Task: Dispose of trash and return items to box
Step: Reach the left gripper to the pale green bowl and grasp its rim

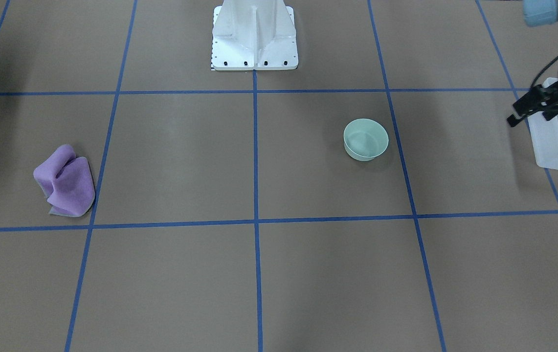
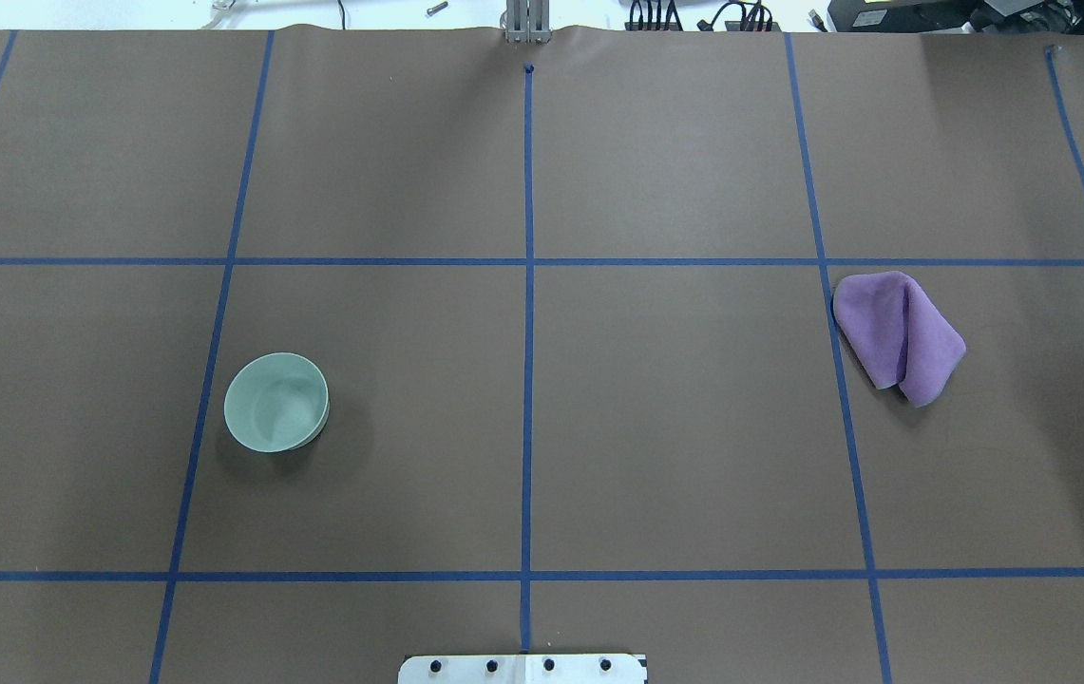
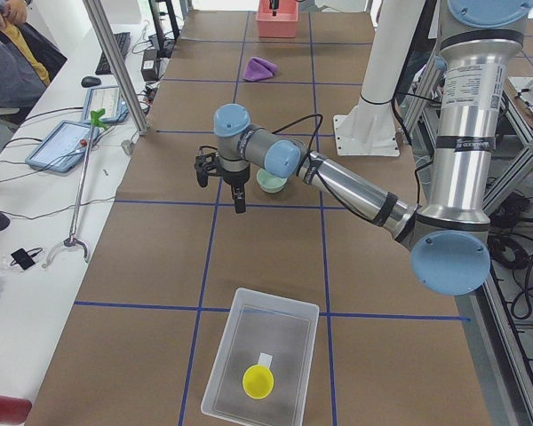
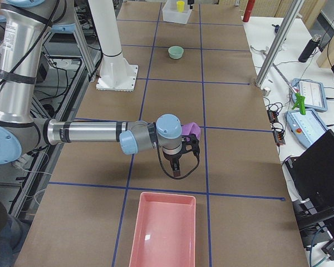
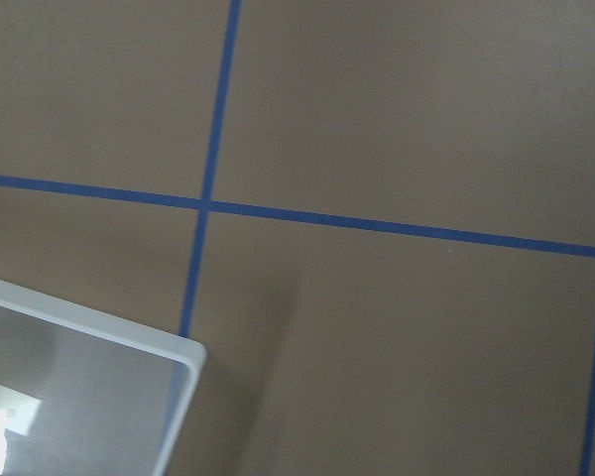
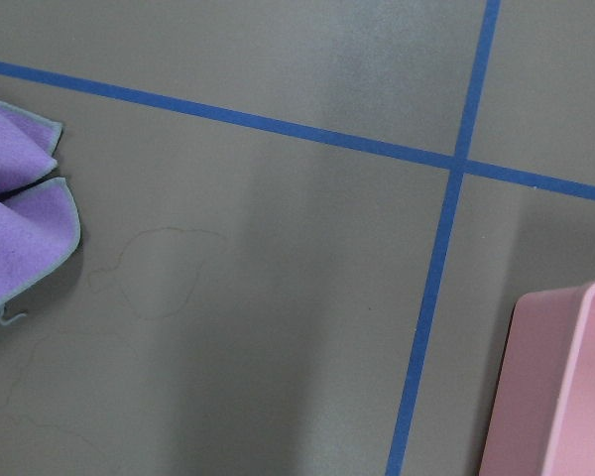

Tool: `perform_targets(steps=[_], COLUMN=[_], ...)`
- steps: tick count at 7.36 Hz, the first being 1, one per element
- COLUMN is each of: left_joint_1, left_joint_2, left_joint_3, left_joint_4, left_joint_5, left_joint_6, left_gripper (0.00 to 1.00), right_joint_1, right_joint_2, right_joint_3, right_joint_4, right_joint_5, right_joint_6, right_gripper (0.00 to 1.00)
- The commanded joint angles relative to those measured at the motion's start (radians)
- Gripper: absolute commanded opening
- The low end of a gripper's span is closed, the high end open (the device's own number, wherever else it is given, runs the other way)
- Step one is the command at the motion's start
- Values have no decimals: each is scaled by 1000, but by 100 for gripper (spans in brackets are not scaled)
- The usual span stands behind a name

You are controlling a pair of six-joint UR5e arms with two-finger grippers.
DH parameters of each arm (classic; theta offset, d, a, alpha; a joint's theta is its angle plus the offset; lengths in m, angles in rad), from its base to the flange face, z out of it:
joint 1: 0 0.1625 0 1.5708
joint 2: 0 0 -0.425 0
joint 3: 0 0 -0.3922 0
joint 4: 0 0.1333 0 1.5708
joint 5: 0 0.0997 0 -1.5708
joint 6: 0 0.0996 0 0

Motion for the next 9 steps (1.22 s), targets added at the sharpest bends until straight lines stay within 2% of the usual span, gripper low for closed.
perform_targets(steps=[1, 2, 4, 7, 8, 9], left_joint_1=[278, 322, 458, 495, 495, 495], left_joint_2=[-81, -107, -146, -141, -144, -146], left_joint_3=[43, 64, 118, 202, 222, 219], left_joint_4=[-122, -125, -132, -217, -249, -256], left_joint_5=[167, 176, 270, 274, 274, 269], left_joint_6=[-315, -352, -405, -406, -410, -454], left_gripper=[97, 97, 97, 87, 75, 11], right_joint_1=[0, 0, -3, -5, -5, -5], right_joint_2=[0, 0, 0, 2, 2, 2], right_joint_3=[0, 0, -8, -9, -9, -9], right_joint_4=[0, 0, 0, 0, 0, 0], right_joint_5=[-2, 0, 0, 0, 0, 0], right_joint_6=[0, 0, 0, 0, 0, 0], right_gripper=[100, 100, 100, 100, 100, 100])
